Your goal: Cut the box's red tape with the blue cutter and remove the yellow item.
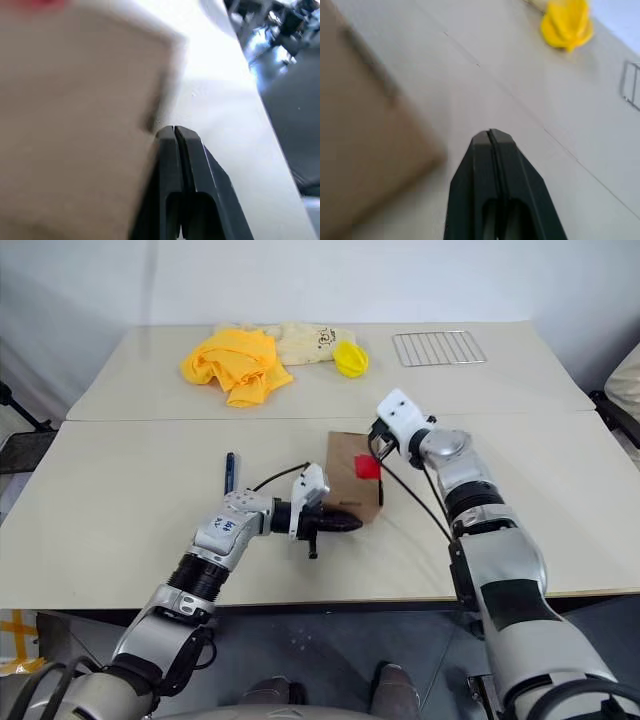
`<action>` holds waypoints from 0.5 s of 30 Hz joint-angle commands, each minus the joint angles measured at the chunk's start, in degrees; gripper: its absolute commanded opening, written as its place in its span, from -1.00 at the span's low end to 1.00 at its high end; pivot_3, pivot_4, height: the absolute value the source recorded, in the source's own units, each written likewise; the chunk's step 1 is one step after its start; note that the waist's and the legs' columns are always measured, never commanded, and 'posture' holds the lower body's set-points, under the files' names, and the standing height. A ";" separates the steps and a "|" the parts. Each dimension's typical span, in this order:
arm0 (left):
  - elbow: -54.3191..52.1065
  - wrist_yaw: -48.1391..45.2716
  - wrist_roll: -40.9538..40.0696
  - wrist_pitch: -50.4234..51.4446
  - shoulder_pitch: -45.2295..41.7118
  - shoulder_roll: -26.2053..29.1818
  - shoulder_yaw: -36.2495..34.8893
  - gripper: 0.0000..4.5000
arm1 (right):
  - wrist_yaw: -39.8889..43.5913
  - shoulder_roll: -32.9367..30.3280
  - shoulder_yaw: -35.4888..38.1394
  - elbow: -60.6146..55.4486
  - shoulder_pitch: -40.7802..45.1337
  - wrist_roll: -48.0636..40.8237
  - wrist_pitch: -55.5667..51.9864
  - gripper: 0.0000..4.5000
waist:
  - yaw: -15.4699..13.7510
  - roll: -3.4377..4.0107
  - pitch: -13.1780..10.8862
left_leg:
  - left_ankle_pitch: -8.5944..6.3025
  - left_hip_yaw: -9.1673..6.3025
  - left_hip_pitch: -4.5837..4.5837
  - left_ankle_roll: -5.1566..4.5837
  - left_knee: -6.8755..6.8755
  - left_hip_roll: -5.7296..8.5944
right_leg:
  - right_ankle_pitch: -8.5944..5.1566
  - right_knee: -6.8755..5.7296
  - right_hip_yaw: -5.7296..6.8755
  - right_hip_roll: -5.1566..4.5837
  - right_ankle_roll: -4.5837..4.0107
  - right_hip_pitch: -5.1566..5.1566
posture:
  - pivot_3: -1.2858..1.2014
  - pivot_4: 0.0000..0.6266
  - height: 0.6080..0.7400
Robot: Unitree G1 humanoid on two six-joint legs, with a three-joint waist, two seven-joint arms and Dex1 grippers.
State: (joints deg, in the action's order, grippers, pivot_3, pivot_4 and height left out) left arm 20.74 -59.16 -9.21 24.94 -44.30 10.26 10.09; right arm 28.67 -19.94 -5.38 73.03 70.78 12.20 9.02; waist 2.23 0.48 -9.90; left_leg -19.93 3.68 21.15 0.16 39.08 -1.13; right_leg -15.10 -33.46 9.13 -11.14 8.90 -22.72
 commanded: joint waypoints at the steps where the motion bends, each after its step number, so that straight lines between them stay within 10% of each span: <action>1: -4.90 0.88 -2.19 1.37 1.38 2.18 -2.02 -0.98 | -9.38 -2.90 1.65 0.35 2.72 0.38 2.35 -1.00 | 0.01 0.00 0.00 | 0.00 0.00 -0.02 0.00 0.00 0.00 | 0.00 -0.03 -0.01 -0.01 0.00 0.00 | 0.03 -0.52 1.00; 15: -15.23 6.23 -3.90 7.70 9.16 16.62 -7.50 -0.98 | 2.53 -10.25 7.53 -27.68 -14.51 -9.93 -8.45 -1.00 | 0.32 0.00 -0.01 | 0.00 -0.05 -0.02 0.00 0.01 -0.01 | 0.00 -0.06 -0.03 0.00 0.00 0.00 | 0.03 -0.52 1.00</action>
State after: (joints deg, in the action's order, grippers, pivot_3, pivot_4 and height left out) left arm 4.00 -54.87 -14.01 35.46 -33.99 26.97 3.23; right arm 28.25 -30.17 2.64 52.69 59.34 3.96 3.52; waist 2.55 0.48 -9.91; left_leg -19.93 3.61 21.12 0.16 39.09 -1.15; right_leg -15.10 -33.52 9.11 -11.14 8.89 -22.72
